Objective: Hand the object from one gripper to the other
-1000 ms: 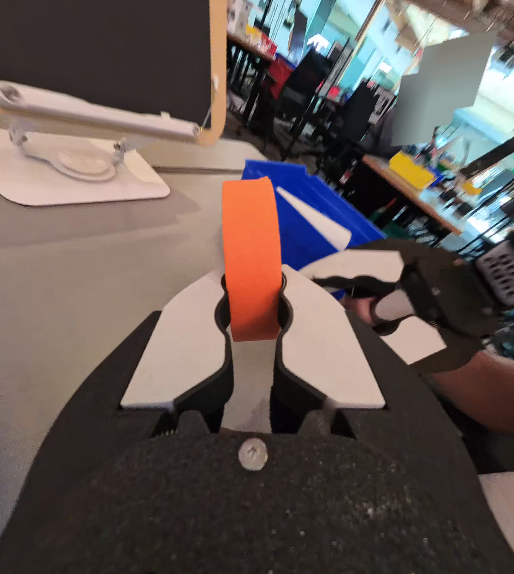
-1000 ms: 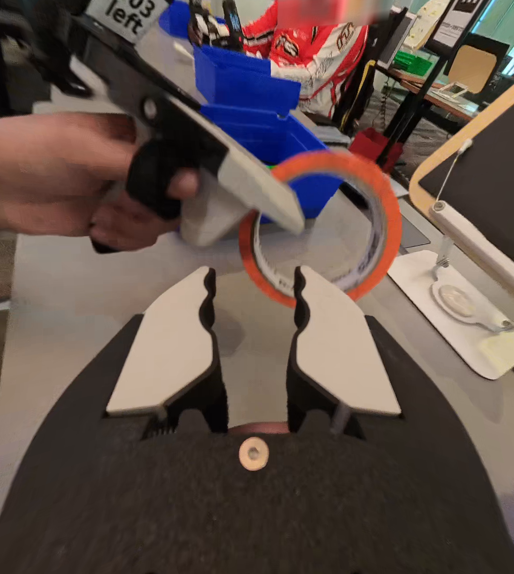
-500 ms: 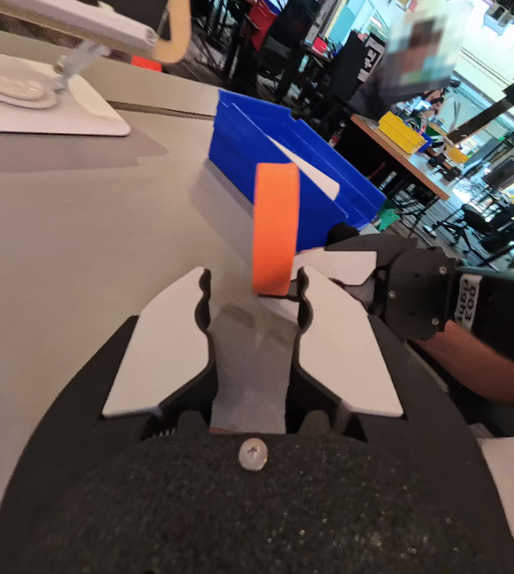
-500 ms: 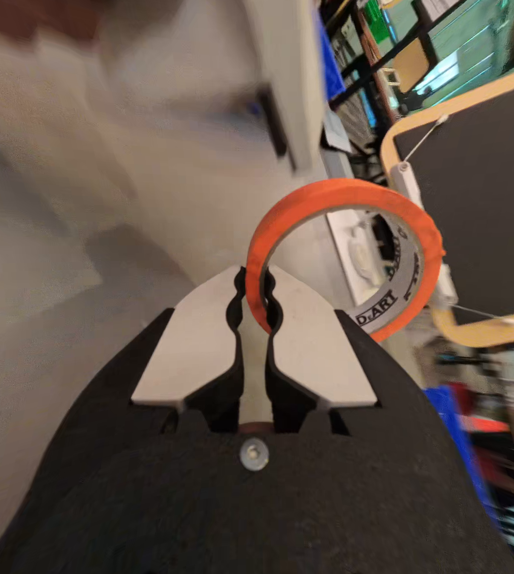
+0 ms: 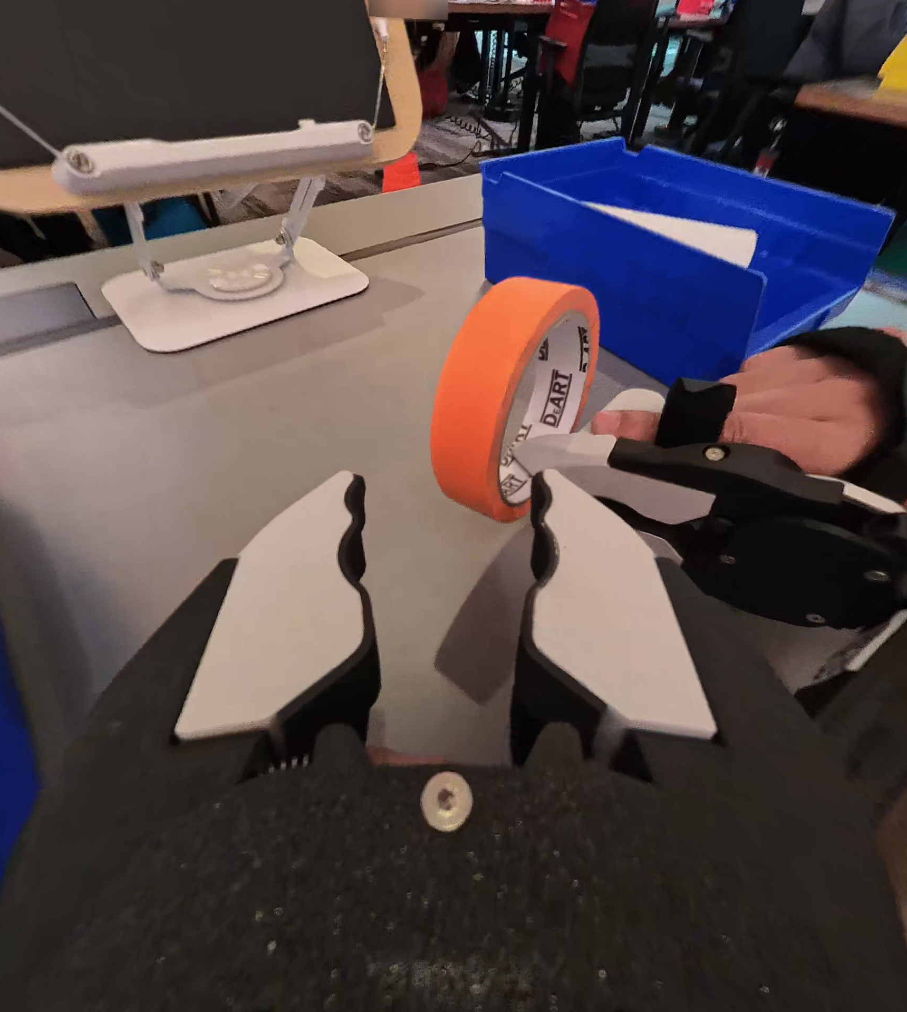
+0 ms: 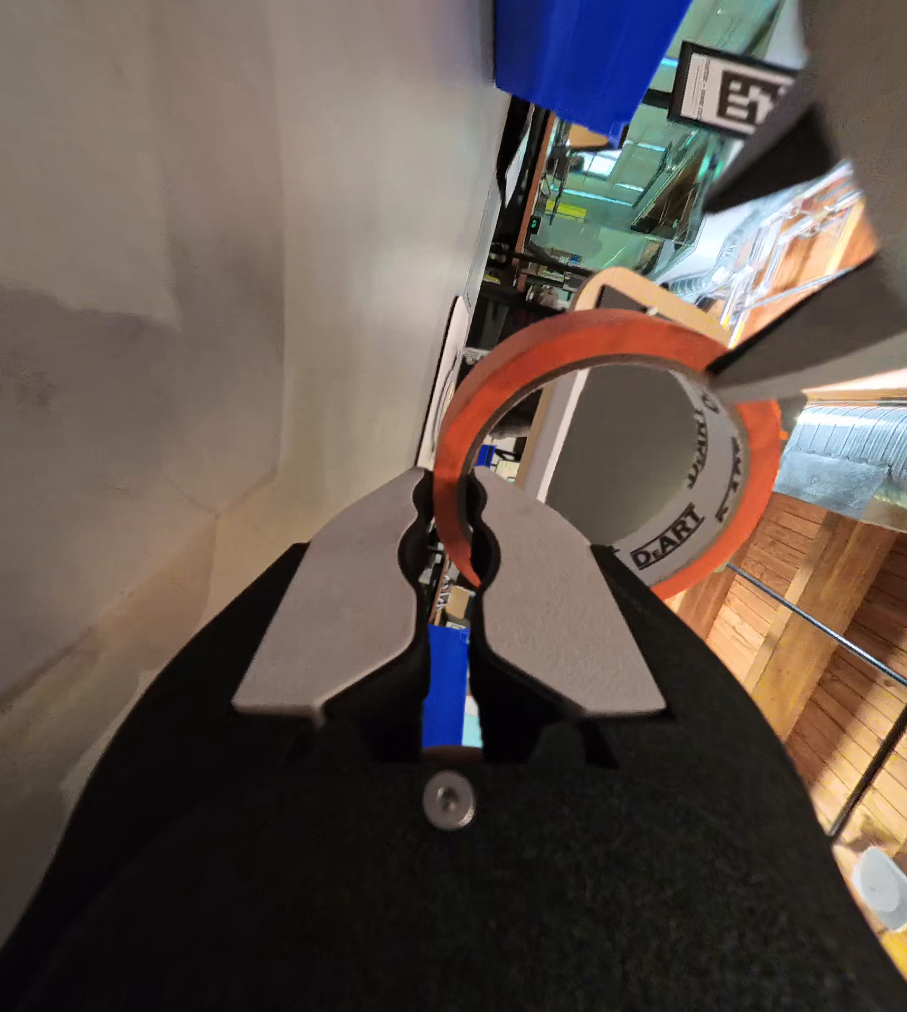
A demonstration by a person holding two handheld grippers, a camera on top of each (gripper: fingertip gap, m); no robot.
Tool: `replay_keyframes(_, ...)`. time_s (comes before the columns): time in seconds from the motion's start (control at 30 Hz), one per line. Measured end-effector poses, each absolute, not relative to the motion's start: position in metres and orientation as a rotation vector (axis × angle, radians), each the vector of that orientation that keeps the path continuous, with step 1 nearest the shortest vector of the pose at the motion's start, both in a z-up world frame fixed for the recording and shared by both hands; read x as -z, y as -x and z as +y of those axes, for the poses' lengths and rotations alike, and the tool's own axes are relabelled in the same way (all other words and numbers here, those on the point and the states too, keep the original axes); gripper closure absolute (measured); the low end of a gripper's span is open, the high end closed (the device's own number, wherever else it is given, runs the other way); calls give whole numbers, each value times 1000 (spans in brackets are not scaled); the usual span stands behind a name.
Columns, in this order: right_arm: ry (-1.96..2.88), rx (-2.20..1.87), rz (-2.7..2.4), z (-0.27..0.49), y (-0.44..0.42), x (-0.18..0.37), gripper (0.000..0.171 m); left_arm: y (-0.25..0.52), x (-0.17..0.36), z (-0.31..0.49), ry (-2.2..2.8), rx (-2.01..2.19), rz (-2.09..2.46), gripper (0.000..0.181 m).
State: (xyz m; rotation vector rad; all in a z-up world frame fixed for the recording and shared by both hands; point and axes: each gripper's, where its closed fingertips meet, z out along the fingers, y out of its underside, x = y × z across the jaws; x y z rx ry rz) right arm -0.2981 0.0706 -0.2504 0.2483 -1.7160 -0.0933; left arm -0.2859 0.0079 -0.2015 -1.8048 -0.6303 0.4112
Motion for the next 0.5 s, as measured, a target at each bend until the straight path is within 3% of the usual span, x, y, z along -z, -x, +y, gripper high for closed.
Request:
replay_keyframes(0.2, -273, 71, -1699, 56, 289, 251, 161, 285, 200, 16, 1886, -621, -529, 155)
replay_keyframes(0.4, -227, -44, -1666, 57, 280, 243, 158, 287, 192, 22, 1884, -659, -456, 158)
replay_keyframes(0.5, -189, -187, -1668, 52, 268, 234, 140, 294, 192, 17, 1866, -635, -480, 158)
